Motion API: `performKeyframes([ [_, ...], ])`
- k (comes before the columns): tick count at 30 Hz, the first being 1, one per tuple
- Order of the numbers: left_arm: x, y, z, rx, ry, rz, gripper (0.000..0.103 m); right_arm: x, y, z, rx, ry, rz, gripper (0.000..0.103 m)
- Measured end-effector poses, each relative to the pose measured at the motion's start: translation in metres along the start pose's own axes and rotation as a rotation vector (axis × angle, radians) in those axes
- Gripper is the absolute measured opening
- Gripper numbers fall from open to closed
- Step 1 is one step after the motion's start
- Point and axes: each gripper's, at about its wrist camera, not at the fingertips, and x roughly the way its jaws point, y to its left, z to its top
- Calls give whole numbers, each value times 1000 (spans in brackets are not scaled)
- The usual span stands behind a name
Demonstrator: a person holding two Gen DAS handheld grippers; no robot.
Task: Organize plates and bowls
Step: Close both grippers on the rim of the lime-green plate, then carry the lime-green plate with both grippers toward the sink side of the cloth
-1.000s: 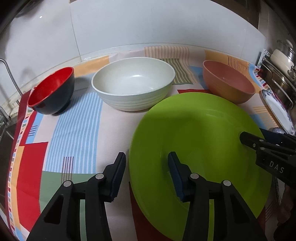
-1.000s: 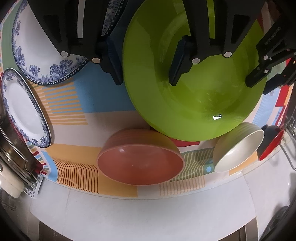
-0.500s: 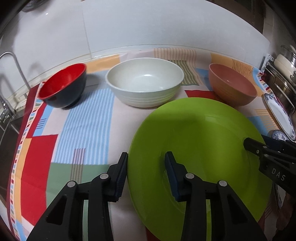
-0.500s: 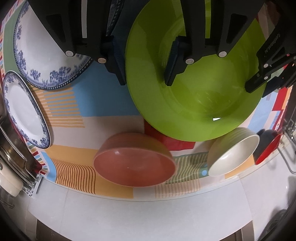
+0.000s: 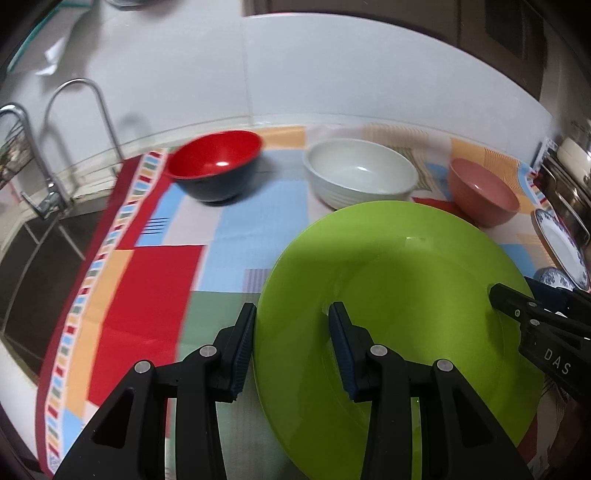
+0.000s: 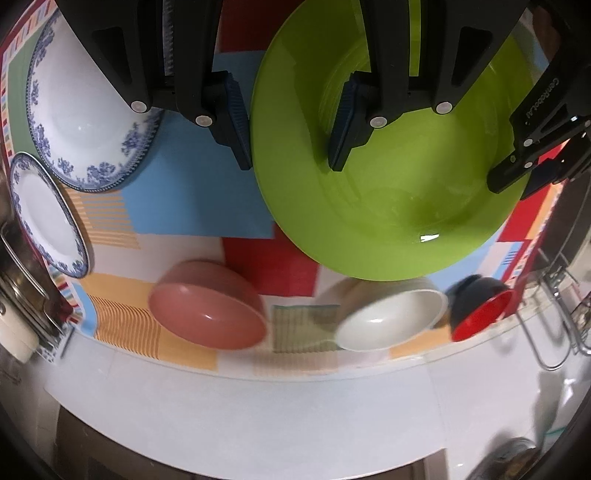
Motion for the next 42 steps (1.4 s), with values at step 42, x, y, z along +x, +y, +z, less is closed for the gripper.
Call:
performKeyframes([
  [42,11,171,-40,-90,98,62,40,22,191,-15,-117,47,75,43],
])
